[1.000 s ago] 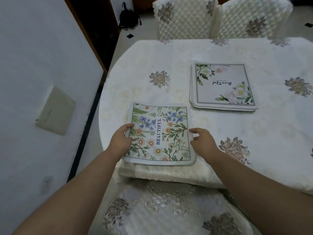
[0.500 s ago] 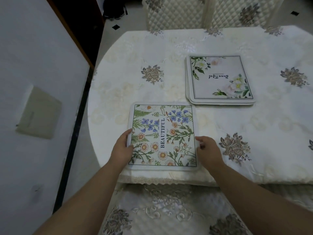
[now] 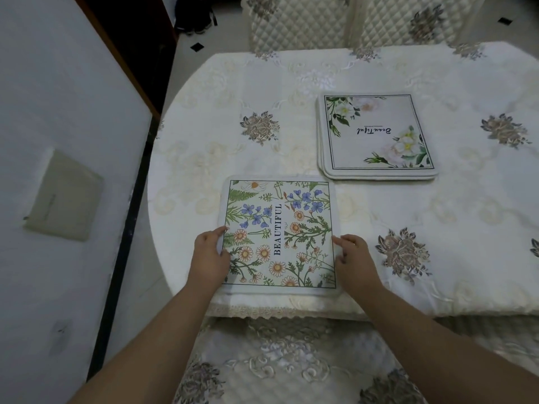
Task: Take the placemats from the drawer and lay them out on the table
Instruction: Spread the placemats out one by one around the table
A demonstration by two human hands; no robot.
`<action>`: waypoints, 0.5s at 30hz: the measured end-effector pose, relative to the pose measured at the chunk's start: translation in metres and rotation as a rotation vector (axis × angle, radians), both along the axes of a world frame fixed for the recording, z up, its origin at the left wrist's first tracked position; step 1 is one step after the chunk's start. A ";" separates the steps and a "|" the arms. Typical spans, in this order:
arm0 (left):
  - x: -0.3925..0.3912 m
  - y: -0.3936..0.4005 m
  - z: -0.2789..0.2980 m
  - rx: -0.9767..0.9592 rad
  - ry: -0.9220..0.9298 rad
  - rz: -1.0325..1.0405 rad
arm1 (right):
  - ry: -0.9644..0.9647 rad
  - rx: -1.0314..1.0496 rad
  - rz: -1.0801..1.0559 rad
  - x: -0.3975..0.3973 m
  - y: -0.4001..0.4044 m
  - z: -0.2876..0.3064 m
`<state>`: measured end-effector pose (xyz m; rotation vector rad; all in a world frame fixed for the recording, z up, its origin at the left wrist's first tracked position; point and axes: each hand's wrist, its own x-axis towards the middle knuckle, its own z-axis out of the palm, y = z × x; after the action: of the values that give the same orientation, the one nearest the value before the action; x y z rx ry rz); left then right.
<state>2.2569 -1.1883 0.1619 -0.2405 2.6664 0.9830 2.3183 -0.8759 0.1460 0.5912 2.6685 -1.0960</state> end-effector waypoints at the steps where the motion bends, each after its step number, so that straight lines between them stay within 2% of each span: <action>1: 0.002 0.002 -0.001 -0.149 0.043 -0.048 | -0.004 0.051 0.025 0.002 -0.001 0.002; 3: 0.008 0.013 -0.002 -0.389 0.118 -0.196 | 0.011 0.196 0.075 0.005 -0.006 0.006; 5: 0.015 0.034 -0.005 -0.409 0.109 -0.402 | 0.043 0.284 0.173 0.009 -0.010 0.006; 7: 0.023 0.056 -0.014 -0.409 0.063 -0.577 | -0.002 0.287 0.337 0.013 -0.016 -0.001; 10: 0.033 0.070 -0.027 -0.438 0.012 -0.592 | -0.096 0.342 0.497 0.022 -0.021 -0.013; 15: 0.034 0.051 -0.030 -0.431 0.042 -0.516 | -0.144 0.420 0.470 0.029 -0.006 -0.018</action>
<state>2.2912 -1.1375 0.1317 0.3720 2.7302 0.2579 2.3475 -0.8824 0.1285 0.0775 2.7115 -0.3579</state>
